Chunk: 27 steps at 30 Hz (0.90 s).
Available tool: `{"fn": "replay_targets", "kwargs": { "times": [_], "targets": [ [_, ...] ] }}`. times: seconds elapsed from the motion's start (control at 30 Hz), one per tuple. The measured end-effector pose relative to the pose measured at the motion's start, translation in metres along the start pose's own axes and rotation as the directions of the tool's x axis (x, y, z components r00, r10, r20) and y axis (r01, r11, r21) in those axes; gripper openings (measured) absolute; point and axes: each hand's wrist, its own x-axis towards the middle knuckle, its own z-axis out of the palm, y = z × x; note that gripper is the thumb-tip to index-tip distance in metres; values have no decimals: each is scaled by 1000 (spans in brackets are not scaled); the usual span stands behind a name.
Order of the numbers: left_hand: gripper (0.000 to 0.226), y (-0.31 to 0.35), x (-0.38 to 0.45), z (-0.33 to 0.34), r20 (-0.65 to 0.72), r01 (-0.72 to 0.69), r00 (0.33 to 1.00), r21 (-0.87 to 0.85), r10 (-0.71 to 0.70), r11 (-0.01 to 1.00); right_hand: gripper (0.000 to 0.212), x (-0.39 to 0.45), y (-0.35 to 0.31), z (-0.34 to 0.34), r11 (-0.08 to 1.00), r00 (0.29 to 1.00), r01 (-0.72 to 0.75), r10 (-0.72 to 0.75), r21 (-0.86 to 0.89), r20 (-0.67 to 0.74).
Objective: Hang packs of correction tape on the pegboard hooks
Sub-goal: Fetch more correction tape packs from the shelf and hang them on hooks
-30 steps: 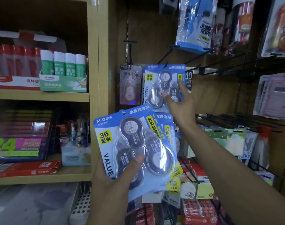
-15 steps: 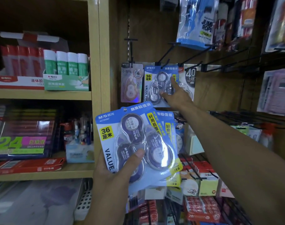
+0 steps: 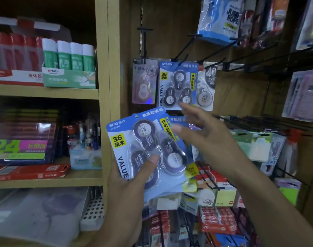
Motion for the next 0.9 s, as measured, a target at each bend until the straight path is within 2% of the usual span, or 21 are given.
{"fn": "replay_targets", "kwargs": {
  "times": [0.07, 0.13, 0.2, 0.3, 0.37, 0.47, 0.57, 0.73, 0.9],
  "targets": [
    [44, -7, 9, -1, 38, 79, 996, 30, -80, 996, 86, -30, -1, 7, 995, 987, 16, 0, -99, 160],
    [43, -12, 2, 2, -51, -11, 999, -25, 10, 1000, 97, -47, 4, 14, 974, 977, 26, 23, -223, 212],
    [49, -4, -14, 9, -62, -87, 995, -51, 83, 995, 100, -53, 9, 20, 958, 981, 40, 16, -283, 192],
    [52, -3, -19, 15, -59, -125, 991, -48, 122, 991, 91, -50, 14, 19, 972, 994, 22, 4, -234, 107],
    [54, -6, -14, 13, -78, -84, 994, -48, 80, 995, 82, -46, 19, 15, 977, 997, 9, 8, -211, 79],
    [56, -9, -14, 12, -65, -33, 997, -26, 31, 999, 71, -41, 23, 11, 971, 993, -4, 31, -239, 111],
    [55, -13, -13, 9, -42, 1, 999, -10, -1, 1000, 61, -38, 26, 7, 984, 993, -41, 59, -173, 100],
    [53, -12, -11, 2, -34, 36, 999, -14, -37, 999, 62, -34, 33, 0, 992, 997, -56, 62, -117, 47],
    [53, -12, -8, -4, -72, 9, 997, 11, -8, 1000, 63, -23, 34, -11, 989, 983, -147, 146, -2, -114]
  ]
}}
